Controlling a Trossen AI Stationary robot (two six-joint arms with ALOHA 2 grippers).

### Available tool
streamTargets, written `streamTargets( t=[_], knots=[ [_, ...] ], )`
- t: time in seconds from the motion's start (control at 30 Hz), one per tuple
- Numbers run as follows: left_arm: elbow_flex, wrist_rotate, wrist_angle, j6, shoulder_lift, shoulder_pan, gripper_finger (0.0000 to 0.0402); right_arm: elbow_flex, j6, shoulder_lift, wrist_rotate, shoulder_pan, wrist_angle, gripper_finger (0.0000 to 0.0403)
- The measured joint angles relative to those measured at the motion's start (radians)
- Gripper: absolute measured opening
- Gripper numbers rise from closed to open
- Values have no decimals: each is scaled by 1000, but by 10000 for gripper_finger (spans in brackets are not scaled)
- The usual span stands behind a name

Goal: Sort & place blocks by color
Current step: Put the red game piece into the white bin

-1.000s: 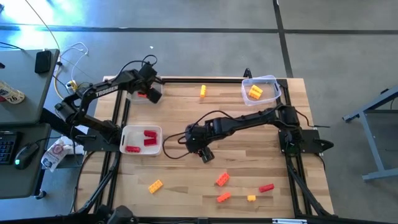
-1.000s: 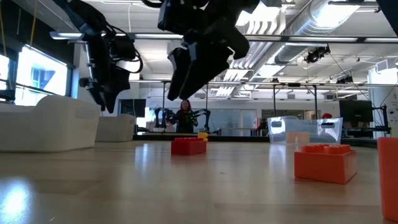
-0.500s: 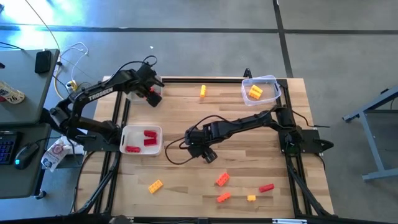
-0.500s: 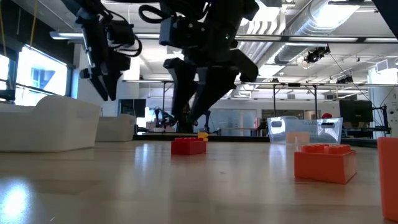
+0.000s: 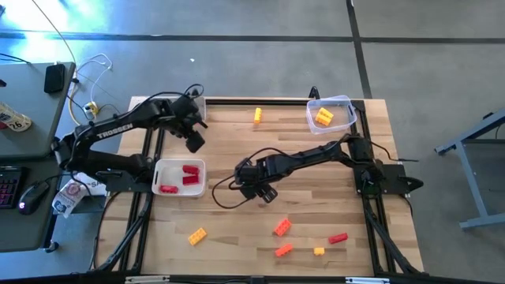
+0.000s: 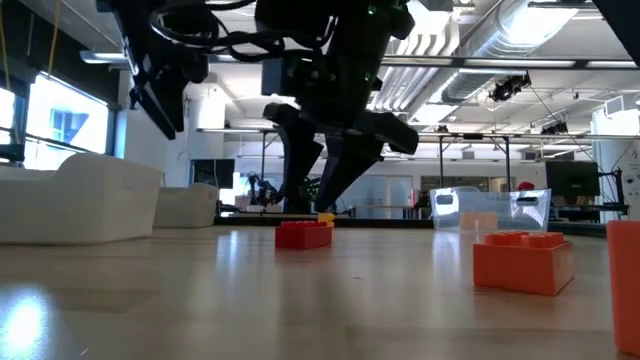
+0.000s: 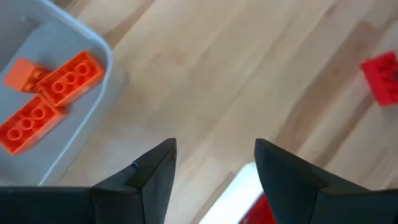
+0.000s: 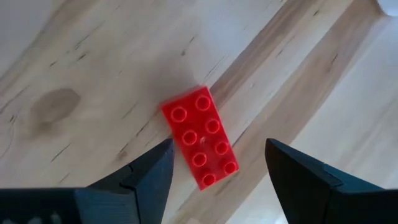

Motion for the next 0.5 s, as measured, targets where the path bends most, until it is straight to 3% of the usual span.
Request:
streamTargets(
  t=[0.5],
  knots=[
    [0, -7, 4, -26, -11, -121, 204, 6, 44, 87, 2, -13, -17, 230]
  ],
)
